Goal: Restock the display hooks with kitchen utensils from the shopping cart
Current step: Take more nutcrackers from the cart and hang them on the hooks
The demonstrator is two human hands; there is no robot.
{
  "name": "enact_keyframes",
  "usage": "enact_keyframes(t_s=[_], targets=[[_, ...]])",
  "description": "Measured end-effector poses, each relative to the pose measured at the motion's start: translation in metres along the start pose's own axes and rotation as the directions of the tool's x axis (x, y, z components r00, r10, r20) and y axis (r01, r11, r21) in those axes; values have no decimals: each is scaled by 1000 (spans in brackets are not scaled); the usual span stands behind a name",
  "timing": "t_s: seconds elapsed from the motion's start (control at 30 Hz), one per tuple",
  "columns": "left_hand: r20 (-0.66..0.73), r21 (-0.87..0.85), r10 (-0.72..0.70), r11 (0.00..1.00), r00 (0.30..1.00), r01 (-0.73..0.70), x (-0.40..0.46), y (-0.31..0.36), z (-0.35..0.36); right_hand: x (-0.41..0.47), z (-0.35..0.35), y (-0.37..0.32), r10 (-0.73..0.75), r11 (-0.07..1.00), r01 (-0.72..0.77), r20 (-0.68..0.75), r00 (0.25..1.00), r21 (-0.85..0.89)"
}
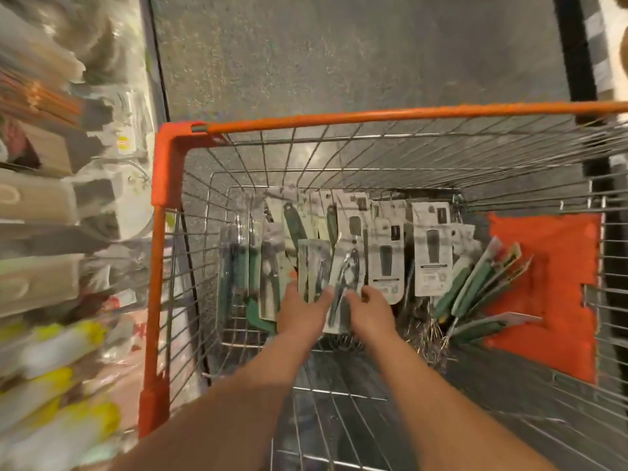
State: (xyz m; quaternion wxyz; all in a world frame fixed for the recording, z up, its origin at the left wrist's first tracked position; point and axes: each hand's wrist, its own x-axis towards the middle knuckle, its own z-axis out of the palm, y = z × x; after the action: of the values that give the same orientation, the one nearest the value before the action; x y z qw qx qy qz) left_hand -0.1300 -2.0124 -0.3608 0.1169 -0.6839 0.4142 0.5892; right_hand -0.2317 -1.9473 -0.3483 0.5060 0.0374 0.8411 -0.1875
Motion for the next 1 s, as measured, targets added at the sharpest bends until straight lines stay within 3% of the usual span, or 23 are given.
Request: enact_keyframes(t_s=[0.2, 0.4, 0.53, 0.67, 0.77, 1.0], targets=[[-61, 56, 22, 998, 998, -18, 4, 6, -10, 13, -6, 3, 88, 982, -90, 20, 996, 166], [-37, 52, 93, 994, 995, -91, 3, -8, -18, 5, 7, 0, 48, 977, -50, 15, 999, 206], [-5, -13, 121, 993, 993, -121, -2, -6, -41, -2, 14, -6, 40, 936, -75, 109, 993, 343], [-4, -97, 59, 994, 998, -59, 3, -10, -61, -17, 16, -14, 1, 913, -84, 204, 979, 400], [-72, -190, 13, 981, 997, -27, 1, 0, -67, -21, 23, -24, -32, 929, -65, 255, 967, 365], [-250, -215, -18, 976, 968, -38, 21, 2, -57, -5, 51, -38, -36, 964, -40, 276, 960, 264]])
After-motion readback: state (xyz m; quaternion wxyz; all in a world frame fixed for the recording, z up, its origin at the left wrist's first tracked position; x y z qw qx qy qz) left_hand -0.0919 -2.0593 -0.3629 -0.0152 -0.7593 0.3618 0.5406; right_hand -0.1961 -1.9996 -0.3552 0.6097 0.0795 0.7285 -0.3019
